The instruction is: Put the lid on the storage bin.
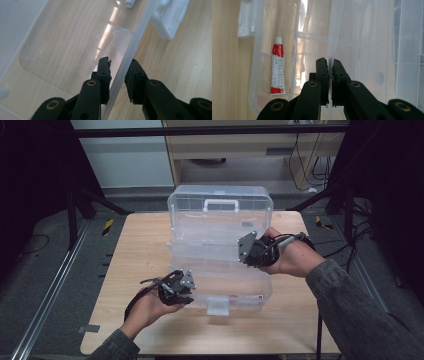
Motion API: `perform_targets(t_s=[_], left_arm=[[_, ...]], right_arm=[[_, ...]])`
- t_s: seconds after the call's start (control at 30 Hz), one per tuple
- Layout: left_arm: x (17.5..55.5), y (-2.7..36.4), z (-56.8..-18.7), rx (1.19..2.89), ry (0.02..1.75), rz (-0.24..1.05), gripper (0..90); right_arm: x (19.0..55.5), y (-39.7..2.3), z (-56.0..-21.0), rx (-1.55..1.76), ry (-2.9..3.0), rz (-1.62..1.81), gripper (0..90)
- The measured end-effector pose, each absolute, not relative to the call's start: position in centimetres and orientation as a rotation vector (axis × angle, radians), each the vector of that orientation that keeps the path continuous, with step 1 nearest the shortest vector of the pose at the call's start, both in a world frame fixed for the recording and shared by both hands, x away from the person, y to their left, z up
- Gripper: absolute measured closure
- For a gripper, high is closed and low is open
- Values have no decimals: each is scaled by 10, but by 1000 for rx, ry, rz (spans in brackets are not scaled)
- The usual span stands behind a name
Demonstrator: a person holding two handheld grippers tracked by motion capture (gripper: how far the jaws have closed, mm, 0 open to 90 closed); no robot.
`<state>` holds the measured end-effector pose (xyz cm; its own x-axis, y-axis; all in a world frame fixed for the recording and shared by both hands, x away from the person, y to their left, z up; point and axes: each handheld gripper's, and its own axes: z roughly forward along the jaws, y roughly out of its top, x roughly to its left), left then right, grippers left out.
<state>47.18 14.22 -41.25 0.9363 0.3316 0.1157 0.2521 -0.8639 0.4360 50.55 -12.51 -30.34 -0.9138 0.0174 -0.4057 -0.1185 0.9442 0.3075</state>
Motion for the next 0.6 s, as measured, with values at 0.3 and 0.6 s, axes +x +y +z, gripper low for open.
perform_targets(t_s=[0.3, 0.6], left_arm=[[470, 139, -413, 2658, 447, 278, 735], [469, 135, -413, 2645, 459, 283, 742]], right_arm=[[515, -131, -303, -49, 2704, 481, 851], [522, -132, -302, -44, 2706, 457, 850]])
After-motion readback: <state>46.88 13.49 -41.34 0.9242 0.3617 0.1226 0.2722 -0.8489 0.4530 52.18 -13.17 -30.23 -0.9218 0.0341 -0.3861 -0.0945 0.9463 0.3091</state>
